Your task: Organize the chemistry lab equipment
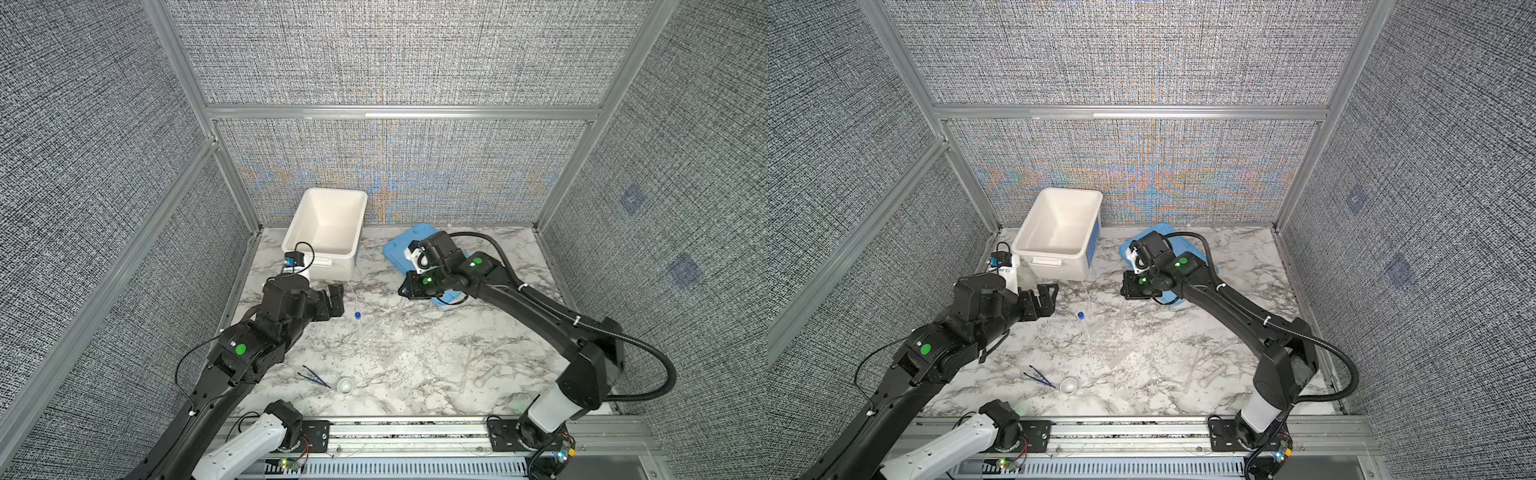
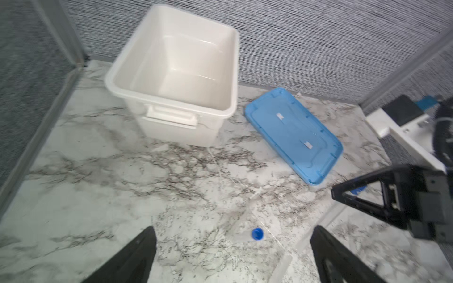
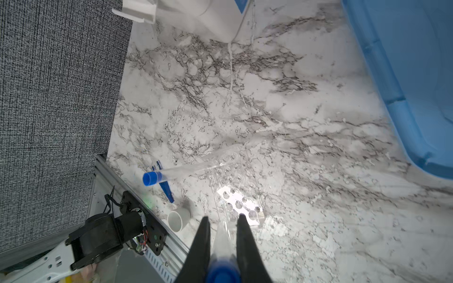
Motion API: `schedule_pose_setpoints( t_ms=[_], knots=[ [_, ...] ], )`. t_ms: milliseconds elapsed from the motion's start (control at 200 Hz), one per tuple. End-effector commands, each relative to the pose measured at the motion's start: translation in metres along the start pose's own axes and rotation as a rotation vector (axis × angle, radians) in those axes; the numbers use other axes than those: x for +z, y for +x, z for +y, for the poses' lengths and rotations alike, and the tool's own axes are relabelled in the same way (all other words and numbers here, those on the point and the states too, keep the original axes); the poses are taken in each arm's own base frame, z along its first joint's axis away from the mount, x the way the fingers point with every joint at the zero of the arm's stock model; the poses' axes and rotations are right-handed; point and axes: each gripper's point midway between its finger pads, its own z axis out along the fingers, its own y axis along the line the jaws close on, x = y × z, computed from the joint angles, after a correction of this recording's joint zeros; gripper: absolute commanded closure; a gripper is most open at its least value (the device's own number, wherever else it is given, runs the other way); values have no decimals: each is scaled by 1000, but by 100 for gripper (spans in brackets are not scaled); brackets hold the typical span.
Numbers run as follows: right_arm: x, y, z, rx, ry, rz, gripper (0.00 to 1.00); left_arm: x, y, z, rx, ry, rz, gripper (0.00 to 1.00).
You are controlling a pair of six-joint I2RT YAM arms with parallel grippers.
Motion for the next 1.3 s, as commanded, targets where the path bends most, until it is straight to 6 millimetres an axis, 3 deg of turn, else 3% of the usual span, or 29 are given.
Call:
schedule_pose_setpoints(
  t_ms=[0,105,380,870,1296],
  knots=[
    [11,-16,9,-84,25,-53,86,8,14,35,-41,-121,75,1],
    [23,-22,17,-142,57,-65,87,21,28,60,-175,-160,141,1],
    [43,-25,27,-292,158,-131,87,54,73,91,-493,-158,324,1],
    [75,-18,45,-344,98,-144,87,62,79,111,-619,-190,312,1],
    [92,-3,35,-398,162,-119,86,55,75,112,-586,-193,291,1]
  ],
)
